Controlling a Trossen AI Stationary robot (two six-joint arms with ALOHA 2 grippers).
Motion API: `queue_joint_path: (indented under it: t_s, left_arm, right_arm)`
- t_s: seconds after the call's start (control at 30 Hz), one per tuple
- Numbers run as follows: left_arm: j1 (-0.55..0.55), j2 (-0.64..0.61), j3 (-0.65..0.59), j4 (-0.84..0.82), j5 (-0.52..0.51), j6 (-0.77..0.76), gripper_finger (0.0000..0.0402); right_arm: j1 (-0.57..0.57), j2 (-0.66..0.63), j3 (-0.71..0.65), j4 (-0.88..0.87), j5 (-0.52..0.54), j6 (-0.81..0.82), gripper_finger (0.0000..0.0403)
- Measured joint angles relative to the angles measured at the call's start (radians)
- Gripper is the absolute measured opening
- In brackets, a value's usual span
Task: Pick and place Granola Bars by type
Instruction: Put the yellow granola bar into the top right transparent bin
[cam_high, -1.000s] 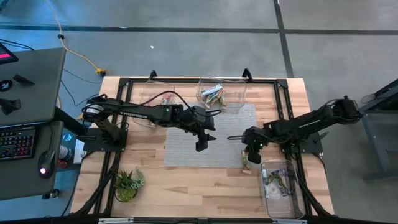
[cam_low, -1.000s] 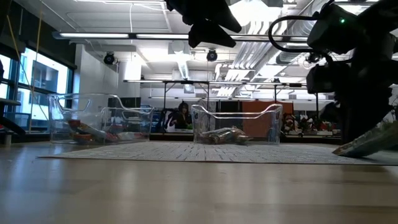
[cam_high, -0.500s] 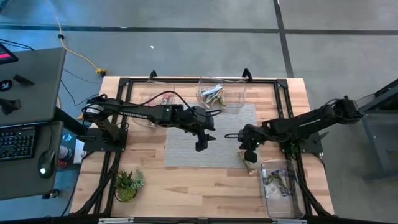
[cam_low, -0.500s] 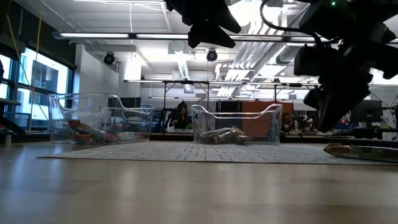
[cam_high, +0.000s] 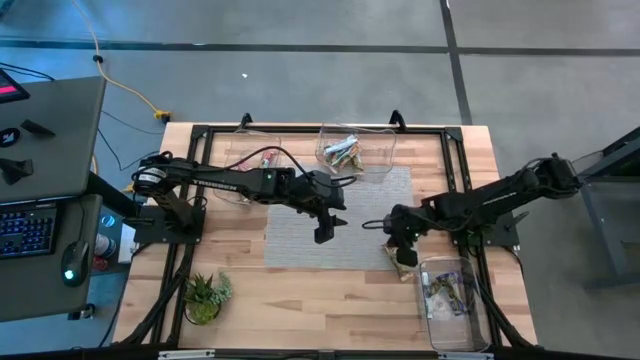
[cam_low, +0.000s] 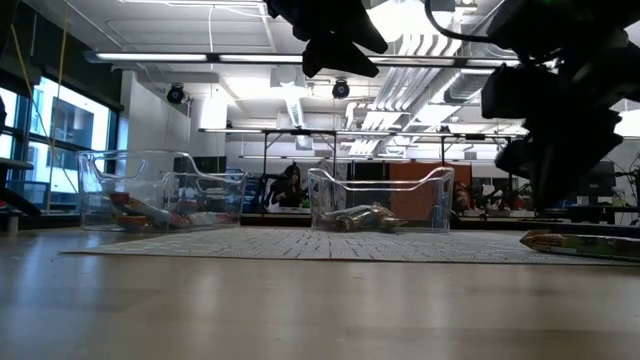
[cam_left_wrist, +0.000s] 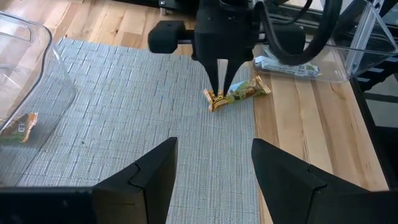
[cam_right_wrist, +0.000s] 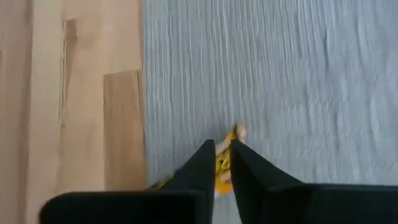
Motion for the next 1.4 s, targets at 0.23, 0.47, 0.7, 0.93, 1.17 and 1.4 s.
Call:
queue_joint_path:
  t_s: [0.23,0.47,0.7,0.93,1.17,1.4]
  left_arm:
    - [0.0,0.0,0.0,0.0,0.0,0.0,0.0201]
    - [0.0,0.0,0.0,0.002,0.0,0.0,0.0202]
    - [0.0,0.0,0.0,0.001,0.0,0.0,0.0201]
    - [0.0,0.0,0.0,0.001,0.0,-0.001,0.0202]
    - [0.0,0.0,0.0,0.0,0.0,0.0,0.0201]
    - [0.0,0.0,0.0,0.0,0.0,0.0,0.0201]
  right_arm:
    - [0.06,-0.001,-0.005,-0.08,-0.002,0.245,0.0096]
    - [0.115,-0.001,-0.005,-0.076,0.077,0.438,0.0143]
    - [0.145,-0.001,-0.005,-0.072,0.198,0.522,0.0166]
    - [0.145,0.035,-0.005,-0.072,0.201,0.559,0.0169]
    - [0.145,0.128,-0.002,-0.035,0.186,0.55,0.0169]
    - [0.145,0.133,-0.004,0.001,0.185,0.491,0.0145]
